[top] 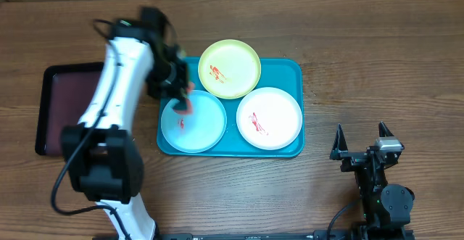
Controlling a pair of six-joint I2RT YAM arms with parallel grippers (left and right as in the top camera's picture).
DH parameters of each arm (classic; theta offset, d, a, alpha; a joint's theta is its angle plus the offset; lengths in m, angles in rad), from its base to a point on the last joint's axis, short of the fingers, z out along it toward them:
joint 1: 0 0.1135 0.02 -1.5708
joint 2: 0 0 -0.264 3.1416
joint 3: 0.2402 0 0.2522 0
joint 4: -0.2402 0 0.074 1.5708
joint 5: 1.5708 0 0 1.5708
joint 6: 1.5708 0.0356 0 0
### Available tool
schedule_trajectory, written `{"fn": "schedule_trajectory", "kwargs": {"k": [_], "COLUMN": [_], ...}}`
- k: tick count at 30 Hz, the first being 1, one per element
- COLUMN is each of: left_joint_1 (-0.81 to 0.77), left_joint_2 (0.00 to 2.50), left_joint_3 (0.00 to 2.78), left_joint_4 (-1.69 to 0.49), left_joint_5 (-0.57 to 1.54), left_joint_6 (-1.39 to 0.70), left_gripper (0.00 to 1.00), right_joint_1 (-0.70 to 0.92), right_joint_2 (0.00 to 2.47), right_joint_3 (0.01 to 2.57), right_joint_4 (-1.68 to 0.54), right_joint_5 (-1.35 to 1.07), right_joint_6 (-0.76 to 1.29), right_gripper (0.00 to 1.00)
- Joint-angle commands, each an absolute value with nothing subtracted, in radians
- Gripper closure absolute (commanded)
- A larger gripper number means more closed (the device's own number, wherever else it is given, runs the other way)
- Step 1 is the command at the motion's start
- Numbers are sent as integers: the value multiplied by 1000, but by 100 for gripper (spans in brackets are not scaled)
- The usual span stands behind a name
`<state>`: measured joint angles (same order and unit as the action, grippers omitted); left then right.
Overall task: Clean dirty plates on tray and stack at the side
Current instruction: 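Carry the sponge with the left gripper onto the light blue plate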
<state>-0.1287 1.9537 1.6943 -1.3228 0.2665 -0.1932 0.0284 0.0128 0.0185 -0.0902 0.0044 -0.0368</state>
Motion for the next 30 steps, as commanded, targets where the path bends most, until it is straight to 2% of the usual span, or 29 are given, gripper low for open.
{"fn": "schedule_trajectory", "kwargs": {"k": [1, 6, 12, 15, 22, 30], "left_joint_1": [-193, -265, -274, -275, -260, -157], "left_joint_2": [1958, 1958, 1958, 1958, 1958, 1943], "left_joint_3": [1567, 1431, 1381, 1364, 1411, 1794], "left_joint_4": [-1227, -1073, -1060, -1049, -1074, -1366], "left_joint_5": [251, 141, 22, 27, 136, 139], "left_joint_6": [-256, -397, -495, -495, -375, -354], "left_gripper": [96, 96, 95, 69, 76, 77], "right_joint_1": [29, 29, 29, 29, 29, 29], "right_joint_2": [3, 3, 3, 3, 3, 3], "right_joint_3": [8, 8, 8, 8, 8, 8], "right_joint_4": [-84, -84, -84, -84, -84, -84], "right_joint_5": [2, 2, 2, 2, 2, 2], "right_joint_6": [-33, -33, -33, -33, -33, -33], "right_gripper": [0, 0, 0, 0, 0, 0]}}
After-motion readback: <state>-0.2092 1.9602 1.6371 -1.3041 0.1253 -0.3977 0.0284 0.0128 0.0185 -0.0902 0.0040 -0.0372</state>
